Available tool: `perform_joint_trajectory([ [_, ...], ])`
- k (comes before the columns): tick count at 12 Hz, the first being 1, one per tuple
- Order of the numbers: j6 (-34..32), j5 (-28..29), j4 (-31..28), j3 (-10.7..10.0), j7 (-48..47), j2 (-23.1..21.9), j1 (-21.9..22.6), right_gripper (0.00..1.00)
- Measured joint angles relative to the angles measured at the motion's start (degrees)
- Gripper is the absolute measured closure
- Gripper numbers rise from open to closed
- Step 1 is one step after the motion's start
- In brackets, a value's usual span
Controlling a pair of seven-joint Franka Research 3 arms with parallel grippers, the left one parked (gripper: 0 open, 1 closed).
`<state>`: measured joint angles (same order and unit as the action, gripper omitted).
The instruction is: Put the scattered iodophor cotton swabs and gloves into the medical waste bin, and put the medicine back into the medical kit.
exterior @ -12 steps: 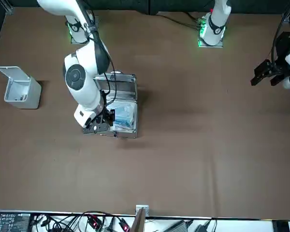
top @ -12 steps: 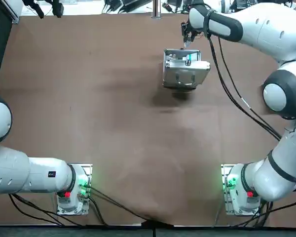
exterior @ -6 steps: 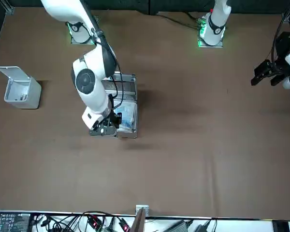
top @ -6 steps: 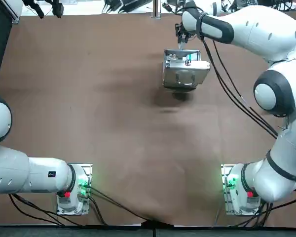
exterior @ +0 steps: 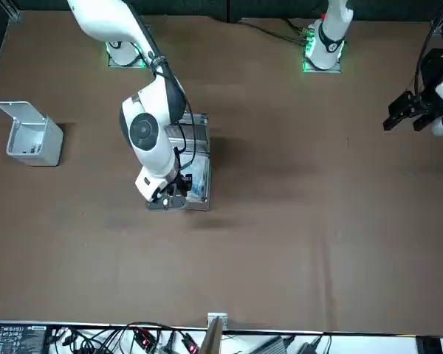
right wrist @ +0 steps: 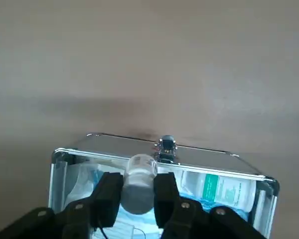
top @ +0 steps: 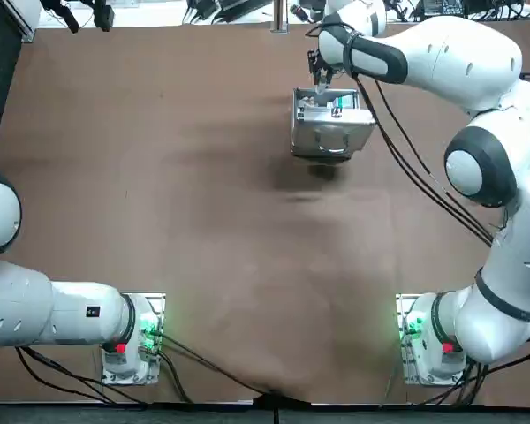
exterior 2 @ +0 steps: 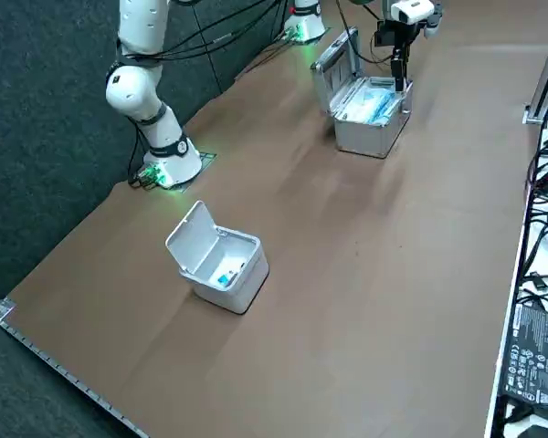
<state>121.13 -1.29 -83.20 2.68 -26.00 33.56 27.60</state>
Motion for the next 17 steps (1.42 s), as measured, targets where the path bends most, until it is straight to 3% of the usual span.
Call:
perform_joint_trajectory([
  [5,-0.8,-0.4,0.1,-0.1,-0.1,0.0,0.3,0.61],
  [9,-5.6,-0.4,0.6,-0.1,-0.5,0.0,0.3,0.61],
  [17,-5.4,-0.4,0.5,-0.1,-1.8,0.7,0.3,0.61],
])
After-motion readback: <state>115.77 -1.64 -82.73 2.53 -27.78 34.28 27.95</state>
